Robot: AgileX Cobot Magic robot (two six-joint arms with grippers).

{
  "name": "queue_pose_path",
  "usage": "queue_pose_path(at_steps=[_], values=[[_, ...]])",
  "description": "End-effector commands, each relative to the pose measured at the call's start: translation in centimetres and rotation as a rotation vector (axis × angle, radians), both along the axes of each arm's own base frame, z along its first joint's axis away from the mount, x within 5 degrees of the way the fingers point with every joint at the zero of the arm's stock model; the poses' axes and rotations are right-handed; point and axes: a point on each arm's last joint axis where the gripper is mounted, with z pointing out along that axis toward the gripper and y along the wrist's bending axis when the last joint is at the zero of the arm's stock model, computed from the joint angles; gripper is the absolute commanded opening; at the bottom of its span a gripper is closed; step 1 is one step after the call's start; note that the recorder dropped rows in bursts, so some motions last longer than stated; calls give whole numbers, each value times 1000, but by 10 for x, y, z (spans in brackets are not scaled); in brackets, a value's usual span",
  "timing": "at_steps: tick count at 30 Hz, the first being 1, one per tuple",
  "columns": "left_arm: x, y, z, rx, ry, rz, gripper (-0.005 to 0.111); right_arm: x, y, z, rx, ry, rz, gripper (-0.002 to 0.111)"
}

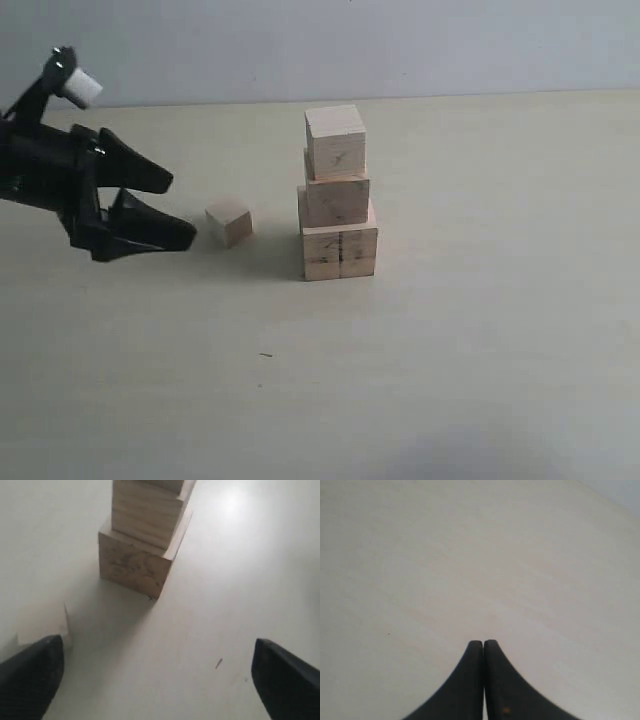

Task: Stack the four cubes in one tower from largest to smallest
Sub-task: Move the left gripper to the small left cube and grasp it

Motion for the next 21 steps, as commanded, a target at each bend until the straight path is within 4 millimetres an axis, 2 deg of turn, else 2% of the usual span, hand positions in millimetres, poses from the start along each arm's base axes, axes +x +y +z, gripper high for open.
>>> queue_pose_path(at_steps=[1,4,8,10,12,17,21], values=[[12,-18,-25,-36,-32,-4,105,0,0,0,-3,-4,0,0],[23,-29,-46,41,-65,113,102,0,0,0,-3,-4,0,0],[41,-42,-60,182,-84,342,86,0,0,0,-3,-4,0,0],[45,-52,-65,213,-98,335,76,0,0,0,-3,-4,0,0],[48,-62,-70,193,-93,293,71,0,0,0,-3,-4,0,0],[62,-71,-87,184,-73,277,70,0,0,0,-3,-4,0,0],[64,-70,-91,192,-69,283,70,1,0,1,-2,-16,2,0]])
